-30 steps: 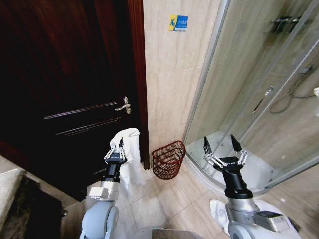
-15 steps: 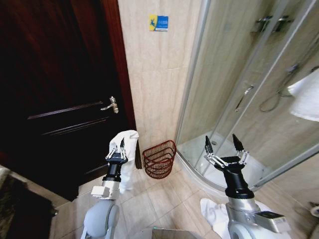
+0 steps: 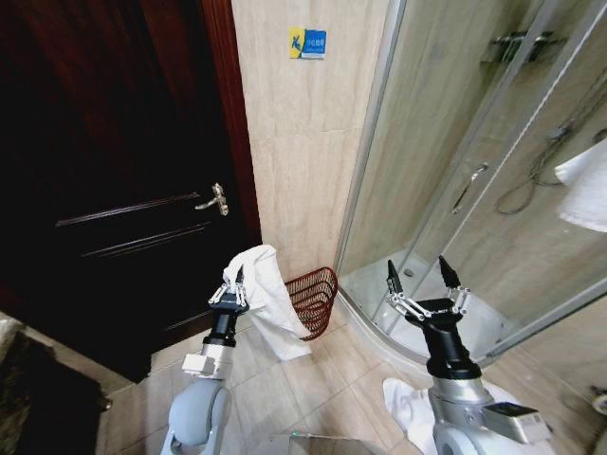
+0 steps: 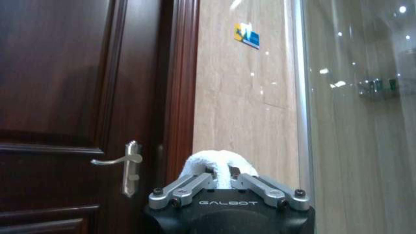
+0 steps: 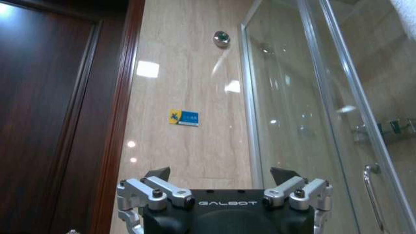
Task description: Discard the used towel into the hamper.
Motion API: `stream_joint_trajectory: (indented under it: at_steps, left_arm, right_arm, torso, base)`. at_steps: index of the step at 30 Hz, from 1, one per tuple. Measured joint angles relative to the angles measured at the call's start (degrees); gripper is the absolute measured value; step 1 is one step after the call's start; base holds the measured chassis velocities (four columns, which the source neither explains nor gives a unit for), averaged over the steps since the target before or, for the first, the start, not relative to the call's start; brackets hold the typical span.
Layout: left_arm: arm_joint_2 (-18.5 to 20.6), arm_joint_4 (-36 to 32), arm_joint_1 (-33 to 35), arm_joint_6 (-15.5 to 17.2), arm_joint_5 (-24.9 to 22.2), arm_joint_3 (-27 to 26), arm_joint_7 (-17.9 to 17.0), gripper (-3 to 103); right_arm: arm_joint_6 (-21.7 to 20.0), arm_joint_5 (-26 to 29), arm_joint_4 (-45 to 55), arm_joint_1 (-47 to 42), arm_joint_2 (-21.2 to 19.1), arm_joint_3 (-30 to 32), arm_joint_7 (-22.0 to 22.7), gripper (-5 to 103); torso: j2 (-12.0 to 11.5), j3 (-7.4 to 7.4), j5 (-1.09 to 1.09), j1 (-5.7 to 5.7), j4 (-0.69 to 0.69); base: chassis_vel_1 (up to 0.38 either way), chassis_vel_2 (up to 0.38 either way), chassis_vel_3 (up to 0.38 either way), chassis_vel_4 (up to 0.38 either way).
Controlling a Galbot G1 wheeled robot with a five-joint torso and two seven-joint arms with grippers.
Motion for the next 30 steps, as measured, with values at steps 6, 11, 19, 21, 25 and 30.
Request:
stream_joint_trajectory:
  at_steps: [6, 11, 19, 21, 25, 30]
  left_arm:
    - [0.00, 0.89, -1.80, 0.00, -0.29, -0.53, 0.41, 3]
    - [0.00, 1.52, -2.16, -0.17, -0.42, -0.96, 0.41, 3]
    - [0.00, 1.65, -5.23, -0.51, -1.34, 0.48, 1.28, 3]
    - [0.00, 1.67, -5.29, -0.28, -1.20, 0.42, 1.31, 3]
    - [0.01, 2.30, -5.74, 1.05, -0.67, 0.19, 1.50, 3]
    - [0.01, 2.37, -6.76, 2.01, -0.48, 1.50, 2.39, 3]
  right_arm:
    - [0.33, 0.08, 0.00, -0.41, -0.09, 0.07, 0.12, 100]
    - [0.41, -0.03, 0.00, -0.47, -0.04, 0.19, 0.10, 100]
    - [3.80, -2.15, 0.00, -0.48, 0.53, -0.32, -0.64, 100]
    - [4.11, -2.14, 0.00, -0.48, 0.55, -0.33, -0.67, 100]
    - [5.68, -1.37, 0.00, -0.42, 0.62, -0.33, -2.25, 100]
    - [5.78, -1.25, 0.00, -0.32, 0.77, -0.35, -3.16, 100]
  torso:
    - [0.01, 0.00, 0.00, 0.00, -0.01]
    - [0.00, 0.01, -0.01, 0.02, 0.00]
    - [0.00, 0.01, 0.00, 0.03, -0.03]
    - [-0.01, 0.01, 0.00, 0.04, -0.03]
    - [-0.01, 0.00, 0.00, 0.01, 0.00]
    - [-0.01, 0.00, 0.00, -0.01, -0.01]
  base:
    - [-0.069, 0.042, 0.060, -0.043]
    - [-0.094, 0.103, 0.091, -0.106]
    - [-0.072, 0.079, 0.078, -0.072]
    - [-0.048, 0.028, 0.026, -0.060]
    - [0.000, 0.000, 0.000, 0.000]
    - [0.000, 0.000, 0.000, 0.000]
